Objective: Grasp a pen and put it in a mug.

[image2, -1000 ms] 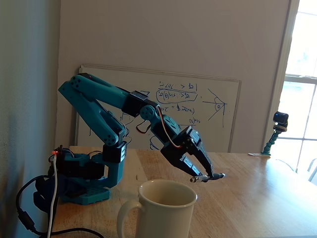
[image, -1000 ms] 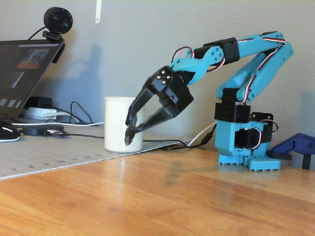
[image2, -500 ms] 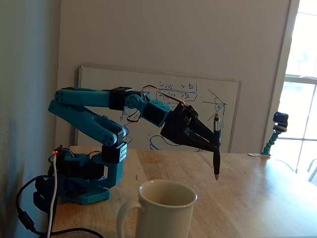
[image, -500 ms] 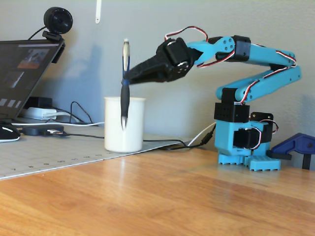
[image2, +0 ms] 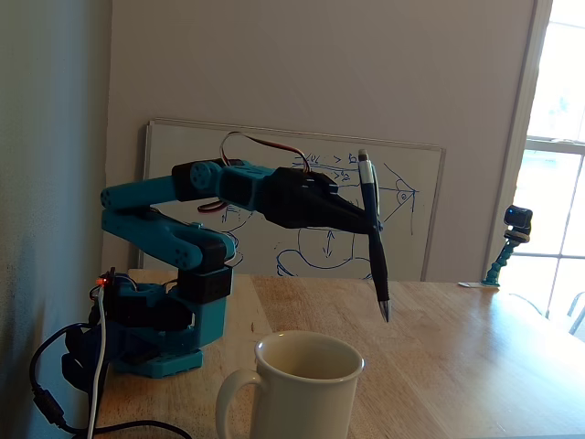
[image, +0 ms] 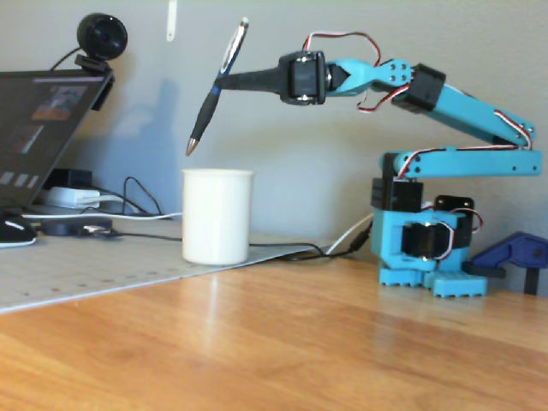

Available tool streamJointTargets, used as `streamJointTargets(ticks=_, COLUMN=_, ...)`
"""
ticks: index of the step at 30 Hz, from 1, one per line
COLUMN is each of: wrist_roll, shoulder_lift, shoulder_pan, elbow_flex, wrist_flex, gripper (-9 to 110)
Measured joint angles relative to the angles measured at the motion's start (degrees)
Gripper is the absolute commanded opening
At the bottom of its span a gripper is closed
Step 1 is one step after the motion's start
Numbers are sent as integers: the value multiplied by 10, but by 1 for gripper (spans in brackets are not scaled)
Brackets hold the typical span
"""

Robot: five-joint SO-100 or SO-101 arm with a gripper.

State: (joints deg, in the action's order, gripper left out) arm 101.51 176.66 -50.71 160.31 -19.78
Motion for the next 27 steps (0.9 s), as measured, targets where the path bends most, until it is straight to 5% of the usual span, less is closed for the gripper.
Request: streamJointTargets(ticks=27, wrist_roll=1, shoulder_lift=45, shoulder_pan=-152, elbow_flex=141, wrist_flex=11, gripper=0)
